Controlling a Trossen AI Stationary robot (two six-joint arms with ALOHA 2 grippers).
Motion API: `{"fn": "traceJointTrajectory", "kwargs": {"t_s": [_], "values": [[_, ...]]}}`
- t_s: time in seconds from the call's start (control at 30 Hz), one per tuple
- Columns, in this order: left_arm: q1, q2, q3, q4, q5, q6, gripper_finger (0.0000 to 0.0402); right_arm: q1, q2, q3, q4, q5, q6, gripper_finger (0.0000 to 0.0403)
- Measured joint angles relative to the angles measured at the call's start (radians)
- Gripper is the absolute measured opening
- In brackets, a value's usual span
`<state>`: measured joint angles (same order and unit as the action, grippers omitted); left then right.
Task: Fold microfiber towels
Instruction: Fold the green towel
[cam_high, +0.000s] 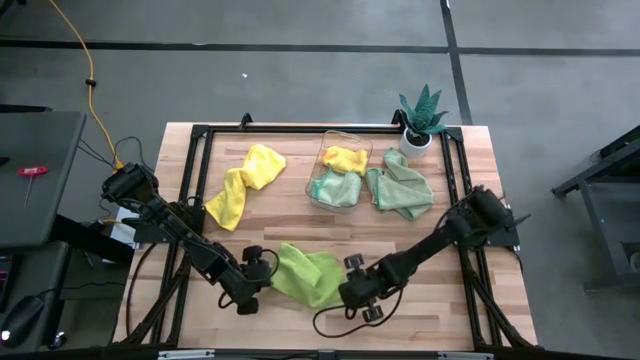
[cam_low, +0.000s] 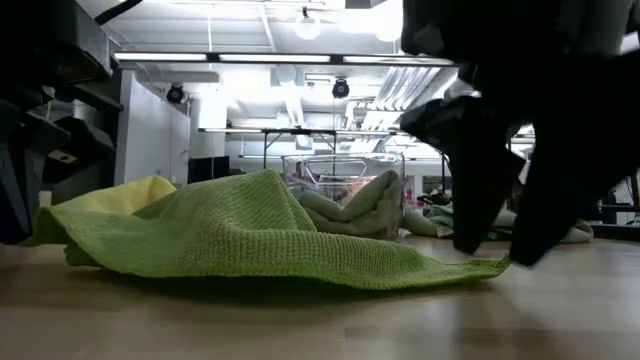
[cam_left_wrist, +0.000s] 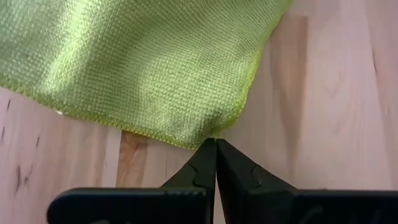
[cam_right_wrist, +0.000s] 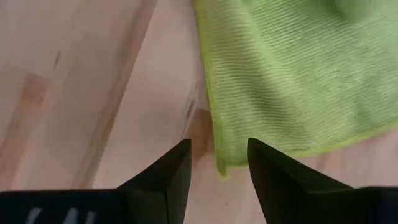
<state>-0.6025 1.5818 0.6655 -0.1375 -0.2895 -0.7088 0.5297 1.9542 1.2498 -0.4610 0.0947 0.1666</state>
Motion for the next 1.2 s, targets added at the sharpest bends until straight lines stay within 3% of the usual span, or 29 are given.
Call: {"fn": "traceJointTrajectory", "kwargs": {"t_s": [0.33, 0.6, 0.73, 0.9, 1.2], "values": [[0.000, -0.001, 0.000, 0.001, 0.024, -0.033, 0.0000, 0.003, 0.026, 0.005, -0.029, 0.008, 0.023, 0.0124], [0.000, -0.002, 0.000, 0.006, 0.095, -0.085, 0.0000, 0.004, 0.023, 0.006, -0.101, 0.008, 0.096, 0.0016], [0.000, -0.035, 0.000, 0.003, 0.166, -0.140, 0.0000, 0.003, 0.010, 0.014, -0.165, 0.001, 0.148, 0.0008], [0.000, -0.166, 0.000, -0.008, 0.215, -0.193, 0.0000, 0.000, -0.086, 0.067, -0.279, -0.036, 0.146, 0.0002], [0.071, -0.488, 0.002, -0.102, 0.182, -0.274, 0.0000, -0.067, -0.382, 0.083, -0.359, -0.043, 0.179, 0.0001]]}}
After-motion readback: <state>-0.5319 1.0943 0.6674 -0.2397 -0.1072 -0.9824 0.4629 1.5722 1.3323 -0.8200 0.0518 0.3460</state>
